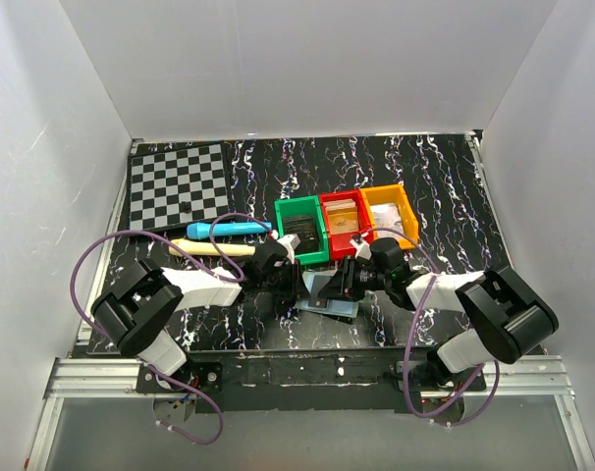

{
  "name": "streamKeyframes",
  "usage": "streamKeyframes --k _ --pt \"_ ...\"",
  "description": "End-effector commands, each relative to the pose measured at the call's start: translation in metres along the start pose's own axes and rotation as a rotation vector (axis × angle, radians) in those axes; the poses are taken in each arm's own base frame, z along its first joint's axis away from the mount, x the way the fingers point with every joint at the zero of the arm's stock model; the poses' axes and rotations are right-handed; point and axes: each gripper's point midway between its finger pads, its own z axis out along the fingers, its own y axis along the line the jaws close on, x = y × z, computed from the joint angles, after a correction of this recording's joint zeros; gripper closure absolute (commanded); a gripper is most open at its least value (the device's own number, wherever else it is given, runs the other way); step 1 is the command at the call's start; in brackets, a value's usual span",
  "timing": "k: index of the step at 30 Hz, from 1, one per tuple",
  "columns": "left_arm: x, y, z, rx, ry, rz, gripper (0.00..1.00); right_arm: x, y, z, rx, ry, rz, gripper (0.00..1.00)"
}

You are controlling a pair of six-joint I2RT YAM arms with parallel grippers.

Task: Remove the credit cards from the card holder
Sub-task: Remove the credit card from the card holder.

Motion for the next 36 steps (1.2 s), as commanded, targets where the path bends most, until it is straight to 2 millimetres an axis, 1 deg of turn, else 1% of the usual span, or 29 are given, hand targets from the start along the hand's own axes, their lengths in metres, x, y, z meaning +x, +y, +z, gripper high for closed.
streamKeyframes --k 1,15,29,33,36 --pt "0.014 0.02 -0.002 -0.066 0.03 -0.011 0.88 -0.001 0.008 -0.005 -0.025 -0.014 -0.046 0.66" --pt "0.014 0.023 -0.002 -0.074 0.031 -0.023 0.9 -0.001 0.007 -0.012 -0.013 -0.034 -0.047 0.67" --pt "0.015 0.023 -0.002 -0.069 0.036 -0.026 0.92 -0.011 0.005 -0.019 -0.002 -0.074 -0.038 0.67" --pt "0.017 0.019 0.001 -0.044 0.049 -0.018 0.92 -0.012 0.007 -0.018 -0.013 -0.066 -0.036 0.63" --pt "0.018 0.015 0.004 -0.025 0.065 -0.008 0.95 -0.013 0.009 -0.017 -0.024 -0.063 -0.036 0.6"
